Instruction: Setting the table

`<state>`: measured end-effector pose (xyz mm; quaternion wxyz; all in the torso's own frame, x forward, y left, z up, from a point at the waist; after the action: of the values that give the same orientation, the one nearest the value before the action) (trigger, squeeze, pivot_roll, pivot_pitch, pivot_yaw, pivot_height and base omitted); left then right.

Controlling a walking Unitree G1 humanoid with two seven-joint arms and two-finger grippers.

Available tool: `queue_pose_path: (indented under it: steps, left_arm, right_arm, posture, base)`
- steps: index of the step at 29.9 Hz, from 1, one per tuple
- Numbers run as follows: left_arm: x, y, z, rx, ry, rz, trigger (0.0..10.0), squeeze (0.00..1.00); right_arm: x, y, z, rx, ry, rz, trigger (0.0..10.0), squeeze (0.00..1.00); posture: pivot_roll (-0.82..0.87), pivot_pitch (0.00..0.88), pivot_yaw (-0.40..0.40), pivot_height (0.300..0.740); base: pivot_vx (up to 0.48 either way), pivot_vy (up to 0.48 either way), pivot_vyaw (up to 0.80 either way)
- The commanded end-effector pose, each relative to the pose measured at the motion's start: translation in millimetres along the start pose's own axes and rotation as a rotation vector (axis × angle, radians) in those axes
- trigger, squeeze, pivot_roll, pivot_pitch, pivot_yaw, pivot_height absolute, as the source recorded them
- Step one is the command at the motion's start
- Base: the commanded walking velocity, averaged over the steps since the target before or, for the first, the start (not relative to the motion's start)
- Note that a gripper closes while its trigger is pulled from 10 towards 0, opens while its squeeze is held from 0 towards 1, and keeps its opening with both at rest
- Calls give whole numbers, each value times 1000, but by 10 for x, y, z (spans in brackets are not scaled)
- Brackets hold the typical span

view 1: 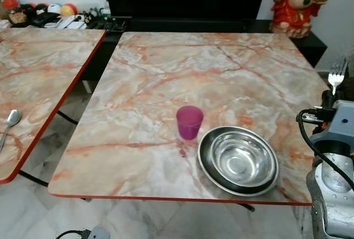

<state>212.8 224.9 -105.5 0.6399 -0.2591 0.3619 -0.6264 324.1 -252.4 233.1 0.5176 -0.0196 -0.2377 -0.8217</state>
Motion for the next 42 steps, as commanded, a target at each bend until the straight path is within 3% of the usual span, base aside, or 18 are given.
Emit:
queue_pose_path:
  steps: [1, 4, 6, 12, 18, 21, 23, 27, 36, 42]
  left_arm:
    - [-19, -17, -92, -30, 1, 2, 10000, 0]
    - [-14, -16, -92, -30, 0, 0, 10000, 0]
    - [-16, -16, -88, -29, -3, 0, 10000, 0]
    - [-72, -20, -81, -30, -4, 5, 10000, 0]
    - [-88, -13, -38, -23, -3, -2, 10000, 0]
    - [-83, -11, -28, -21, -5, -7, 10000, 0]
    - [-68, -6, 0, -16, -8, -19, 10000, 0]
    - [-60, -6, 0, -18, -9, -31, 10000, 0]
    - [-49, -7, -1, -17, -17, -45, 10000, 0]
    - [-21, -5, 9, -16, -5, -64, 10000, 0]
  right_arm:
    - [39, -5, -51, -27, -26, -5, 10000, 0]
    - [102, -6, -107, -51, -58, 2, 10000, 0]
    - [229, -6, -232, -104, -134, 10, 10000, 0]
    - [375, -59, -516, -245, -131, 114, 10000, 0]
    - [234, -162, -702, -359, -44, 292, 10000, 0]
    - [215, -164, -723, -361, -42, 300, 10000, 0]
    - [95, -205, -798, -400, 18, 377, 10000, 0]
    - [36, -202, -888, -427, -2, 431, 10000, 0]
    - [126, -52, -1120, -492, -15, 423, 10000, 0]
    - [-3, 35, -1161, -495, 73, 459, 10000, 0]
  posture:
    - [-54, 131, -1, 740]
    - [-54, 133, 1, 740]
    - [-57, 136, 1, 740]
    - [-71, 144, 8, 740]
    - [-71, 142, 15, 740]
    - [-69, 144, 15, 740]
    - [-66, 144, 17, 740]
    - [-61, 149, 25, 740]
    - [-51, 157, 28, 740]
    - [-55, 161, 38, 740]
  base:
    - [0, 0, 0]
    - [0, 0, 0]
    - [0, 0, 0]
    - [0, 0, 0]
    - [0, 0, 0]
    - [0, 0, 0]
    - [0, 0, 0]
    - [0, 0, 0]
    - [0, 0, 0]
    - [0, 0, 0]
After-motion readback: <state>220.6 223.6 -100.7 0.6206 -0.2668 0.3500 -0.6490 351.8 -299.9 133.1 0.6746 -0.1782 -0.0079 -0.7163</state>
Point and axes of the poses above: a point about 5 cm out from each wrist's last joint towards the gripper, its own y axis pointing out of the wrist towards the gripper, its own z axis along the axis of the wrist's last joint, x = y × z, the point moved 4 cm from there along y, pointing out of the wrist towards the gripper, and after that the axes turned 10 degrees about -y, right-handed, at the moved point
